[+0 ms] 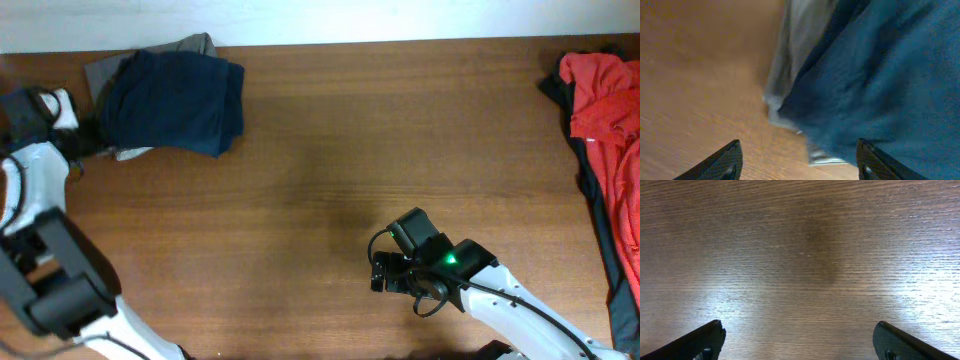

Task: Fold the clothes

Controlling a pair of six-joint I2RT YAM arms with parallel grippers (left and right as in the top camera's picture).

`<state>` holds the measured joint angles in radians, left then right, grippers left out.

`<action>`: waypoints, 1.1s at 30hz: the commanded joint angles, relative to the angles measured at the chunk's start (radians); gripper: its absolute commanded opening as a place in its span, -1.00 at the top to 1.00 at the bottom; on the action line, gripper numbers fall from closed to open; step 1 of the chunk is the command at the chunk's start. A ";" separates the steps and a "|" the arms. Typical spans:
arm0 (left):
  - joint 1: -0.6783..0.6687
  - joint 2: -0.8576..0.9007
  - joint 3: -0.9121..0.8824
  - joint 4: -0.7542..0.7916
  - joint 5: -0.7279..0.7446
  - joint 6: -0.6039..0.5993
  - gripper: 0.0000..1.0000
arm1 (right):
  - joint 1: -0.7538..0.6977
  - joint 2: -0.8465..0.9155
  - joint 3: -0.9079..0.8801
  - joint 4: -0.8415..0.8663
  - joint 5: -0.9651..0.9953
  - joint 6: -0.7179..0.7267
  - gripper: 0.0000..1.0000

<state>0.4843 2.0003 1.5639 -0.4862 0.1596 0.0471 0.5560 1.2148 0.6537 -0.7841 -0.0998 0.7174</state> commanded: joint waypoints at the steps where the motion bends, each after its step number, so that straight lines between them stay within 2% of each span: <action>1: -0.036 -0.215 0.051 -0.006 0.043 -0.024 -0.43 | 0.000 -0.002 -0.007 0.008 -0.005 -0.006 -0.98; 6: -0.107 -0.269 0.051 0.011 0.043 -0.024 -0.22 | 0.000 -0.002 -0.007 0.037 -0.006 -0.006 -0.98; 8: -0.141 -0.251 0.051 0.024 0.043 -0.024 -0.05 | 0.000 -0.002 -0.007 0.045 -0.006 -0.006 -0.98; 12: -0.208 -0.172 0.051 0.097 0.037 -0.024 -0.03 | 0.000 -0.002 -0.007 0.044 -0.006 -0.006 -0.98; 17: -0.253 -0.008 0.051 0.230 -0.076 -0.024 -0.03 | 0.000 -0.002 -0.007 0.033 -0.029 -0.006 -0.97; 23: -0.255 0.201 0.051 0.332 -0.084 0.004 -0.05 | 0.000 -0.002 -0.007 0.029 -0.029 -0.006 -0.97; 25: -0.255 0.262 0.051 0.336 -0.157 0.022 -0.18 | 0.000 -0.002 -0.007 0.024 -0.032 -0.006 -0.97; 27: -0.255 0.291 0.051 0.333 -0.221 0.023 -0.34 | 0.000 -0.002 -0.007 0.014 -0.033 -0.006 -0.98; 33: -0.259 0.253 0.053 0.346 -0.246 0.022 -0.37 | 0.000 -0.002 -0.007 0.003 -0.032 -0.007 -0.98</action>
<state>0.2207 2.2776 1.6215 -0.1406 -0.0139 0.0517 0.5560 1.2148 0.6533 -0.7811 -0.1261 0.7170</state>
